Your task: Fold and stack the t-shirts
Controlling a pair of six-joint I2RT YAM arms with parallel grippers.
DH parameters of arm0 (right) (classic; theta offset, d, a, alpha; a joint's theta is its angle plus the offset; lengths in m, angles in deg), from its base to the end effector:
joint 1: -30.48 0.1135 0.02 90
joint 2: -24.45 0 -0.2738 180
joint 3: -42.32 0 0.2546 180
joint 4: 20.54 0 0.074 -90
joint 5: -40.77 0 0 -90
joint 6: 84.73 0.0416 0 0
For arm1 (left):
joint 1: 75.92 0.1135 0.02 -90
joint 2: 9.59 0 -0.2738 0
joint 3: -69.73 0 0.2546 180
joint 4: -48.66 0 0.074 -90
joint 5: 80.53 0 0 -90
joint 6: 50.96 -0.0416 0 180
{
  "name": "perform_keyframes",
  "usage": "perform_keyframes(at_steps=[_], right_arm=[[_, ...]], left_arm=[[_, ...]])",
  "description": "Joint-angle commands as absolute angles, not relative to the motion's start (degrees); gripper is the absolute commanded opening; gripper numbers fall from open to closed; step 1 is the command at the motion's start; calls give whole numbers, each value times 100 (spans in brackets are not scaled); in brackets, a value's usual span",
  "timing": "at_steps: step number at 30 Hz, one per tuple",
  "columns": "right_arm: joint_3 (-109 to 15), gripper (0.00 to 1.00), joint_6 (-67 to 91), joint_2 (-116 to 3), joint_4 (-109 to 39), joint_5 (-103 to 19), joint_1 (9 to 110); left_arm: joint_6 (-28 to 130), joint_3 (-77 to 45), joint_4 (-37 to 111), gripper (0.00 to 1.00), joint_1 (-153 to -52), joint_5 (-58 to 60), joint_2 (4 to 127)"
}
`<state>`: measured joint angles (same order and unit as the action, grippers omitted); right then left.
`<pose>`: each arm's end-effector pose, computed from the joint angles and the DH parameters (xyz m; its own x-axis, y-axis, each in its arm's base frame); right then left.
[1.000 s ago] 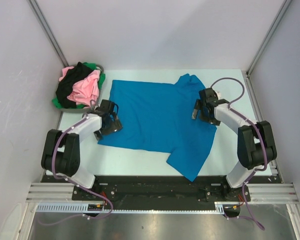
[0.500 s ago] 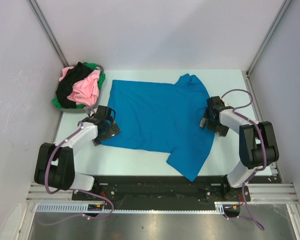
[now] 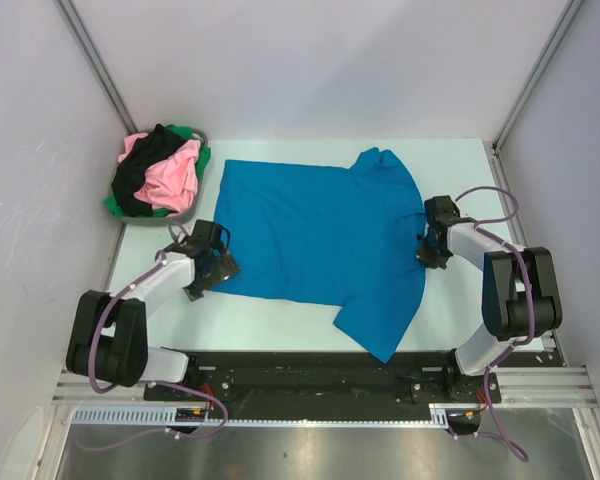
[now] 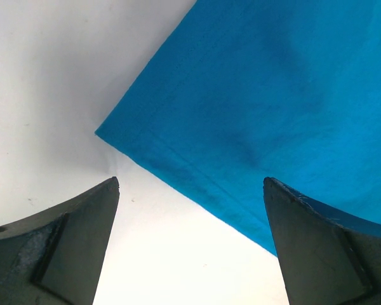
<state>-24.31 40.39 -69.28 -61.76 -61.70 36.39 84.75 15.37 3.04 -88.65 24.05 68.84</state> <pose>0.3061 0.0227 0.1642 -0.7682 0.4852 -0.4176 0.5144 0.8562 0.0484 0.2337 -0.0421 0.1707 -0.7304 -0.5452 -0.4114 -0.5654 0.8206 -0.0836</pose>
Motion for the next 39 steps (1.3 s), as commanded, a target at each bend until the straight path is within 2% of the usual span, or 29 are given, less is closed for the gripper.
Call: perform_keyframes(at_steps=[1,9,16,17,19,20,21,23,31,39], right_arm=[[-2203,0,4087,-7012,-6282,-6513,3453],[-1983,0,4245,-6478,-6730,-7243,3154],[-1869,0,4140,-6239,-6678,-6981,2864],[-1869,6,4122,-6247,-6651,-6937,2872],[-1877,35,4070,-6195,-6485,-6735,2890],[-1903,69,4035,-6151,-6423,-6656,2934],[-1956,82,4026,-6107,-6370,-6620,2951],[-2201,99,3999,-5914,-6343,-6637,3030],[-3976,100,3632,-5676,-6704,-7068,4075],[-5391,100,3305,-6886,-6660,-6253,4226]], left_arm=[[8694,1611,409,100,-8866,2397,6539],[8799,1646,330,100,-8866,2326,6187],[8905,1734,347,100,-8867,2274,6002],[8905,1725,339,100,-8866,2265,5993],[8896,1725,330,100,-8866,2256,6002],[8887,1725,339,100,-8866,2247,5985],[8887,1725,339,100,-8866,2247,5976],[8879,1682,356,100,-8866,2239,5941],[8703,927,312,100,-8867,2265,6362],[8308,-954,48,100,-8858,2283,7915]])
